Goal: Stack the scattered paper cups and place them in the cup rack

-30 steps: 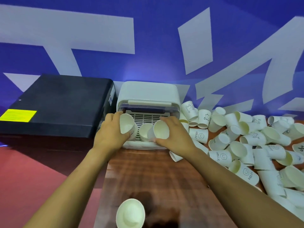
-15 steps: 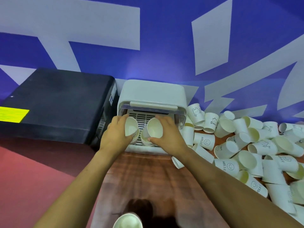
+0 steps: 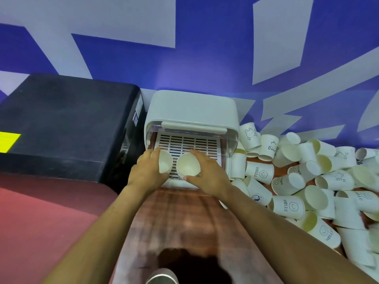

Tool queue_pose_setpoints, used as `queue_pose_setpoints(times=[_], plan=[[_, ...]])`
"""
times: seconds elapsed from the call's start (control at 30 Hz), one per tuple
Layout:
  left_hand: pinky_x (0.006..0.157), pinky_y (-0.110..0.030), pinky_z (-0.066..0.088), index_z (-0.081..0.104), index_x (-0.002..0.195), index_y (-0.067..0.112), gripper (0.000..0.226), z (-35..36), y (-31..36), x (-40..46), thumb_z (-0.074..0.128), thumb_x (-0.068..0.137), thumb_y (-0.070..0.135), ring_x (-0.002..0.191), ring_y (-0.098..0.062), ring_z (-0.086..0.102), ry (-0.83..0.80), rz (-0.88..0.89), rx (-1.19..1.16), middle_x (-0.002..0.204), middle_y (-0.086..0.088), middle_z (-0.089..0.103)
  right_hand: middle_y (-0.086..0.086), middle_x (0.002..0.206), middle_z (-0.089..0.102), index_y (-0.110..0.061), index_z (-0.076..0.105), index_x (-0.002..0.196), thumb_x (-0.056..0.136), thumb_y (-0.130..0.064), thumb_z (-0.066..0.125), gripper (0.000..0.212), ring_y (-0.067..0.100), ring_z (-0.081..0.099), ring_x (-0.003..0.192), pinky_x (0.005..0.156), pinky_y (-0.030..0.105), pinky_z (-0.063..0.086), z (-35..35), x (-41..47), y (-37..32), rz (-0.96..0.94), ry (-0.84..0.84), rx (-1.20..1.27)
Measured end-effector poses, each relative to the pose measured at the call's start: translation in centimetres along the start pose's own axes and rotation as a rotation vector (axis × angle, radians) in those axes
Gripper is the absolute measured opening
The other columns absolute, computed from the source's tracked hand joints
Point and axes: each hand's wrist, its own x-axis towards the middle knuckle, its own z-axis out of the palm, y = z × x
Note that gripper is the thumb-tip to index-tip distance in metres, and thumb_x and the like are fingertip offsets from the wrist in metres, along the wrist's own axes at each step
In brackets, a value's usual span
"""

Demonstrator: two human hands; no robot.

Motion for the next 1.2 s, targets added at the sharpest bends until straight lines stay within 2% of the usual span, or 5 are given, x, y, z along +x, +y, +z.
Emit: queue_pose_setpoints(times=[0.37,0.63,0.83,1.0,1.2], plan=[[0.113,-0.048,0.027,0.015,0.151,0.022,0.088,-0.8,1.6,-2.4,0.067,0.082,0.039,0.144,-0.027,0.013,0.017,0.037,-0.013,0.158,-0.008,0.012,-0.006,0.149,0.035,-0.033,0.026,0.146,0.081,-0.039,0.068,0.077,0.016,0.035,0.135,0.11,0.038,0.034,-1.4,-2.6,2.2,-0.05,-0.029,0.067],[0.115,-0.041,0.026,0.025,0.147,0.027,0.076,-0.9,7.2,-8.4,0.066,0.083,0.036,0.142,-0.021,0.02,0.069,0.234,-0.117,0.154,0.0,0.023,-0.004,0.135,0.042,-0.033,0.031,0.143,0.083,-0.033,0.069,0.07,0.01,0.045,0.114,0.095,0.026,0.04,-3.3,-11.0,6.4,0.074,0.028,0.129],[0.111,-0.039,0.029,0.034,0.145,0.02,0.071,1.0,10.3,-11.6,0.066,0.083,0.033,0.136,-0.024,0.031,0.042,0.395,-0.135,0.147,-0.003,0.035,-0.003,0.134,0.047,-0.032,0.036,0.141,0.082,-0.034,0.069,0.067,0.012,0.048,0.116,0.094,0.026,0.039,-4.0,-16.5,9.5,0.166,0.12,0.12],[0.108,-0.035,0.032,0.037,0.142,0.023,0.067,3.5,13.0,-13.9,0.066,0.082,0.034,0.131,-0.023,0.036,-0.003,0.44,-0.125,0.142,-0.001,0.04,-0.005,0.124,0.052,-0.033,0.041,0.137,0.082,-0.031,0.07,0.062,0.011,0.058,0.097,0.083,0.027,0.045,-5.3,-20.2,12.4,0.201,0.165,0.152],[0.111,-0.034,0.03,0.032,0.144,0.026,0.068,7.4,16.9,-15.9,0.063,0.085,0.04,0.135,-0.022,0.033,-0.058,0.363,-0.041,0.148,0.001,0.033,-0.01,0.109,0.058,-0.028,0.055,0.123,0.085,-0.027,0.066,0.04,0.008,0.057,0.095,0.079,0.022,0.042,-8.7,-23.7,17.9,0.228,0.138,0.128]])
